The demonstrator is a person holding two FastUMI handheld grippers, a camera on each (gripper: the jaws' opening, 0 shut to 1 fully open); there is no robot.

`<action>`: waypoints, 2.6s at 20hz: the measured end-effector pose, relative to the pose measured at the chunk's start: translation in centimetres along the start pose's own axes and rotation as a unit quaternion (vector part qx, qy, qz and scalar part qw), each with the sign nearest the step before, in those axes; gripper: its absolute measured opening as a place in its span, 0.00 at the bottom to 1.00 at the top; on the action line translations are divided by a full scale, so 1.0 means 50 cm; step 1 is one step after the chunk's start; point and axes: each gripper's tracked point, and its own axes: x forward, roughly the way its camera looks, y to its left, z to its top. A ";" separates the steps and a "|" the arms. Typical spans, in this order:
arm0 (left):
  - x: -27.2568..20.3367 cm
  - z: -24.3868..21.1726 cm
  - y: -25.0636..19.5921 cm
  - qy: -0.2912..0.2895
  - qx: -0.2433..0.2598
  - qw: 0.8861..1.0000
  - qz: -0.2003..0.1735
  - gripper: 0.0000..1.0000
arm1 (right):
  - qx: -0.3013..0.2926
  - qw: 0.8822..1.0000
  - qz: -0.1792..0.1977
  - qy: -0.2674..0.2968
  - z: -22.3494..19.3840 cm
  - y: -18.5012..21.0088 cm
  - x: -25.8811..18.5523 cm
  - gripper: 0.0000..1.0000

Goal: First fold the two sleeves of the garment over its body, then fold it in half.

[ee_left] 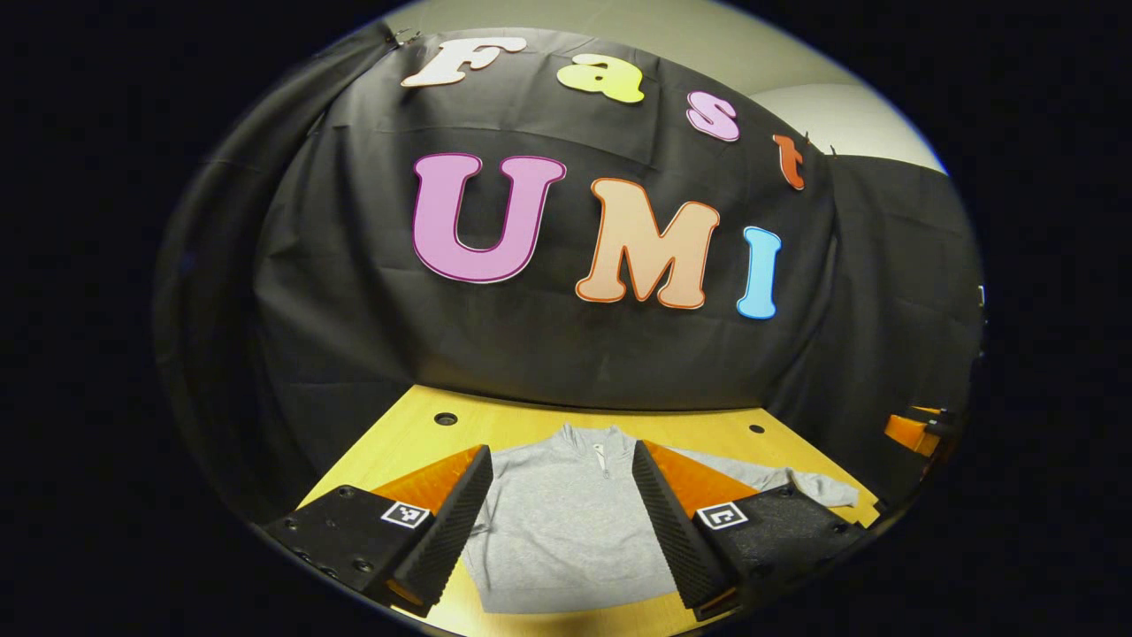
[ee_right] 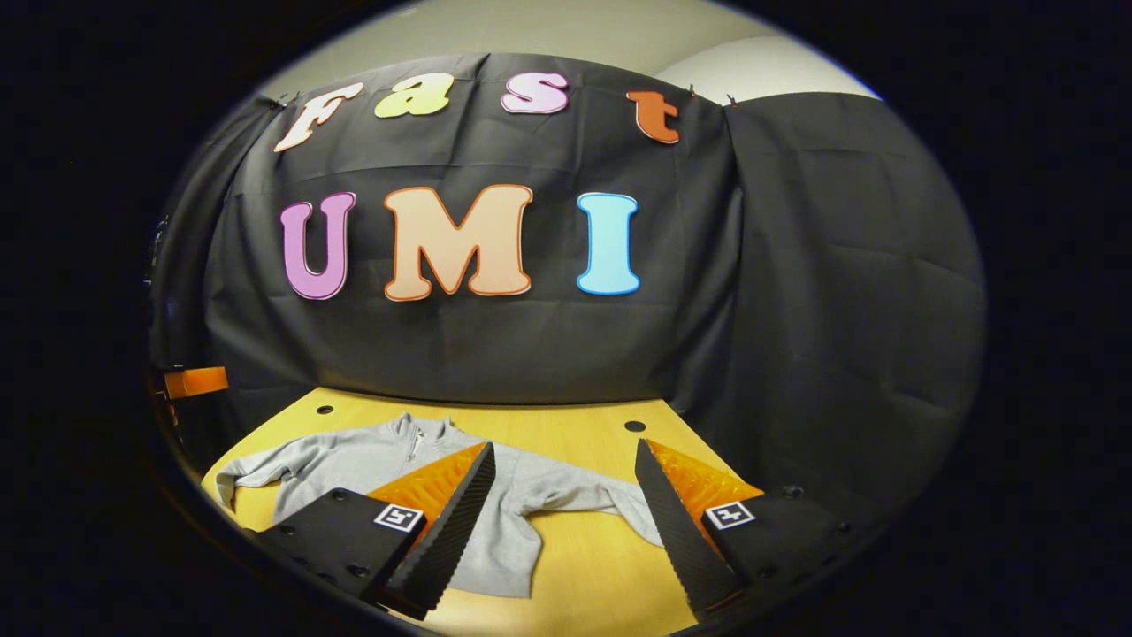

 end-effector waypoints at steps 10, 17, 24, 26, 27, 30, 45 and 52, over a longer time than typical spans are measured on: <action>-0.010 -0.003 0.021 0.005 0.024 0.999 0.032 0.93 | 0.030 0.992 -0.058 0.112 -0.160 -0.311 0.054 1.00; -0.026 -0.017 0.036 0.017 0.041 0.997 0.063 0.93 | 0.029 0.968 -0.059 0.241 -0.374 -0.432 0.123 0.99; -0.038 -0.043 0.031 0.034 0.047 0.994 0.091 0.93 | 0.015 0.938 -0.039 0.345 -0.536 -0.492 0.191 0.99; -0.039 -0.051 0.025 0.039 0.046 0.993 0.098 0.93 | 0.014 0.933 -0.036 0.357 -0.552 -0.500 0.210 0.99; -0.039 -0.056 0.020 0.043 0.046 0.993 0.100 0.93 | 0.016 0.932 -0.033 0.361 -0.558 -0.503 0.219 1.00; -0.038 -0.073 0.002 0.052 0.046 0.992 0.104 0.93 | 0.013 0.927 -0.022 0.374 -0.571 -0.505 0.230 1.00; -0.018 -0.097 -0.072 0.070 0.032 0.991 0.113 0.93 | 0.054 0.910 0.052 0.408 -0.588 -0.476 0.255 0.20; 0.003 -0.092 -0.117 0.073 0.038 0.993 0.089 0.93 | 0.024 0.924 0.044 0.380 -0.569 -0.484 0.255 0.12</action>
